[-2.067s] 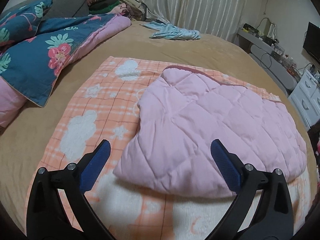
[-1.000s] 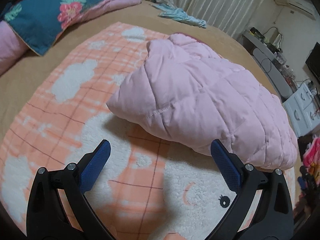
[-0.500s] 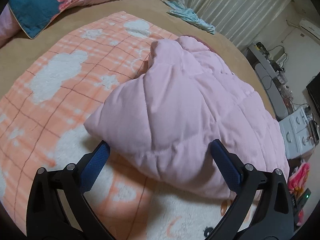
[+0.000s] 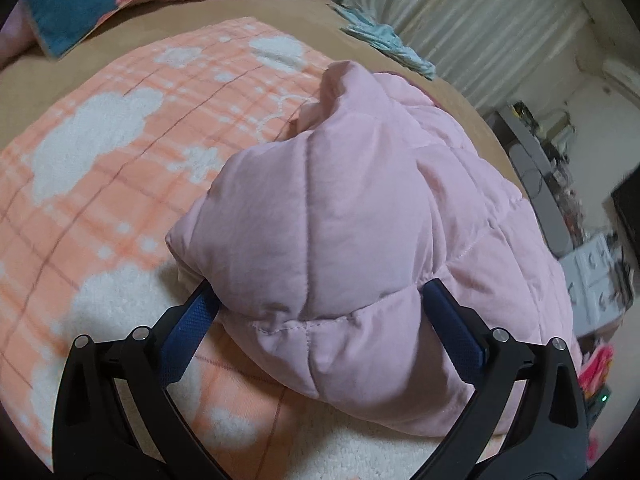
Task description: Fold large clothes
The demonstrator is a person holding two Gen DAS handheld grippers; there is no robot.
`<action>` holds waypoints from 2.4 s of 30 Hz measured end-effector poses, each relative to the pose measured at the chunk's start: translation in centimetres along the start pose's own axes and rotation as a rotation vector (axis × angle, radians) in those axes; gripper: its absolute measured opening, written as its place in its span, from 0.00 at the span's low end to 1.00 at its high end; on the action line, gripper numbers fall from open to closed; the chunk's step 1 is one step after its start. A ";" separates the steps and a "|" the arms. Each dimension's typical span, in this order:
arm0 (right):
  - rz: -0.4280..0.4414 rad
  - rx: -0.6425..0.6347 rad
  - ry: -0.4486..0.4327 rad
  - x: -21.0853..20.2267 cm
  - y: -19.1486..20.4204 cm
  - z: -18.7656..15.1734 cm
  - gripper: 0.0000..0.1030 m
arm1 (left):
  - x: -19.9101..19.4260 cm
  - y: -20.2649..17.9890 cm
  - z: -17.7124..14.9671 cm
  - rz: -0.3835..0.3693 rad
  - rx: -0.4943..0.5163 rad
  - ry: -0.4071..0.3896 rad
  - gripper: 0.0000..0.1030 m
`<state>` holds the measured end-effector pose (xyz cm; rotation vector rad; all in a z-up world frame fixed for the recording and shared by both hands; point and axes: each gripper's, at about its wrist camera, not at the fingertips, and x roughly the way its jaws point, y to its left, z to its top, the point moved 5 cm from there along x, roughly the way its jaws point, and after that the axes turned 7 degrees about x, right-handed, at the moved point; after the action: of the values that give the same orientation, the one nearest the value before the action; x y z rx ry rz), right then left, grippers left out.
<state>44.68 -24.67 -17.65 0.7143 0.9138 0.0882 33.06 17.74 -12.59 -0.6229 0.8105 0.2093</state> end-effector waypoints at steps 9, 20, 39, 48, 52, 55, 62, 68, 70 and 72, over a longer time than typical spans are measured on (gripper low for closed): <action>0.024 -0.045 -0.002 0.3 0.7 0.1 0.84 | 1.8 0.5 -0.4 -0.119 -0.177 0.024 0.92; 0.006 -0.328 -0.084 -2.5 5.5 -0.4 0.32 | -1.1 -3.8 1.8 -0.071 0.051 -0.058 0.30; 0.029 -0.615 -0.173 -13.2 9.3 -4.8 0.26 | -11.0 -5.7 0.0 0.012 0.290 -0.082 0.24; 0.027 -0.590 -0.145 -16.5 6.7 -8.5 0.26 | -14.7 -4.4 -3.6 0.015 0.331 -0.080 0.25; 0.024 -0.572 -0.134 -17.2 5.3 -9.7 0.27 | -15.4 -3.8 -5.2 0.016 0.338 -0.073 0.26; 0.018 -0.559 -0.123 -17.3 4.6 -10.6 0.27 | -15.7 -3.3 -6.2 0.021 0.342 -0.070 0.26; 0.005 -0.477 -0.069 -16.7 2.0 -11.6 0.36 | -15.4 -1.7 -8.8 0.031 0.330 -0.033 0.31; -0.003 -0.386 -0.023 -15.9 0.0 -12.0 0.48 | -15.0 -0.4 -10.2 0.037 0.317 -0.027 0.40; -0.003 -0.356 -0.011 -15.7 -0.6 -12.2 0.54 | -14.8 -0.2 -10.6 0.041 0.314 -0.020 0.42; -0.001 -0.326 0.004 -15.5 -1.1 -12.3 0.60 | -14.6 0.2 -10.7 0.046 0.308 -0.013 0.47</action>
<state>25.59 -24.63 -12.53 0.4106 0.8778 0.2318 16.50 12.33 -7.63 -0.3127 0.8254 0.1265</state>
